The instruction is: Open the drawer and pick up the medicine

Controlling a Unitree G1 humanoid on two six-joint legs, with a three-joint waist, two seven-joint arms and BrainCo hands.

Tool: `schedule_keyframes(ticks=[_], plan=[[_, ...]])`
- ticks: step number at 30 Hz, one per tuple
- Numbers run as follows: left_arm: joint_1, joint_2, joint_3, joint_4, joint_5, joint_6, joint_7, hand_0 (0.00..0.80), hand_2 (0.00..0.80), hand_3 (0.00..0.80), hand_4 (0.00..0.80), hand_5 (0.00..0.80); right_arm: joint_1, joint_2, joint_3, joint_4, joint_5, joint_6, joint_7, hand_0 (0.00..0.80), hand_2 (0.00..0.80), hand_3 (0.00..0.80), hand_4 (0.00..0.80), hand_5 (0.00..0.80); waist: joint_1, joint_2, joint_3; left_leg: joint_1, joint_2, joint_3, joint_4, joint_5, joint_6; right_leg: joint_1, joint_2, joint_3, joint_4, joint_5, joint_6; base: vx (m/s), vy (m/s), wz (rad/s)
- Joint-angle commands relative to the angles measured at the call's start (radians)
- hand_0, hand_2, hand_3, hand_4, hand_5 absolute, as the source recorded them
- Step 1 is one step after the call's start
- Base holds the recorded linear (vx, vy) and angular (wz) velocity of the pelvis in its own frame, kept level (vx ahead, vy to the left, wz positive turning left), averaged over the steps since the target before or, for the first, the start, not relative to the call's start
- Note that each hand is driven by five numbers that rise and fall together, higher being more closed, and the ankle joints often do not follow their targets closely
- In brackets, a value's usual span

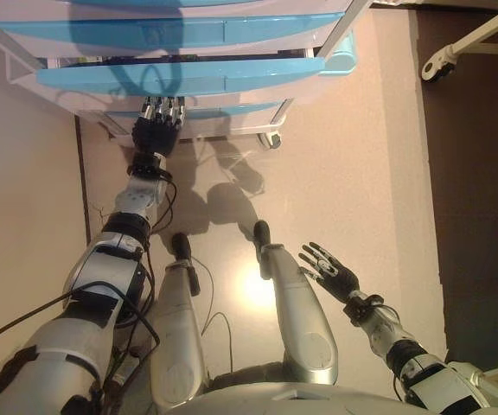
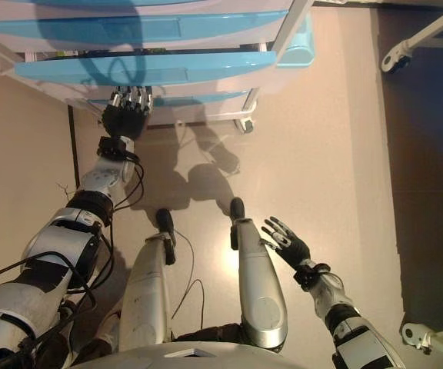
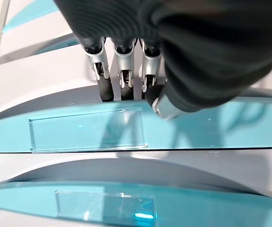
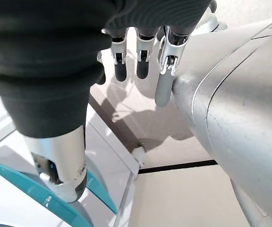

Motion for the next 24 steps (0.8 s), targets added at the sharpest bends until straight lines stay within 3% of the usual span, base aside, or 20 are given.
schedule_keyframes(ticks=[1,24], plan=[[-0.079,0.021,0.047,-0.110,0.002,0.026,-0.198,0.800,0.800,0.800,0.800,0.800,0.113,-0.013,0.048,-0.037,-0.032,0.015,0.012,0.000,0.000,0.000,0.000,0.000,0.028,0.015,-0.033,-0.034,-0.032,0.038,0.005,-0.030,0.036,0.009,0.021,-0.033,-0.117,0.101,0.010,-0.025,-0.055,0.07],[0.318,-0.080,0.151,0.002,0.119,0.138,-0.375,0.800,0.800,0.800,0.800,0.800,0.133,0.024,0.007,-0.150,-0.078,0.007,-0.051,0.000,0.000,0.000,0.000,0.000,0.124,0.001,-0.033,0.026,-0.024,-0.062,-0.068,0.018,0.019,0.103,0.050,-0.126,-0.125,0.061,-0.001,-0.017,-0.057,0.11]])
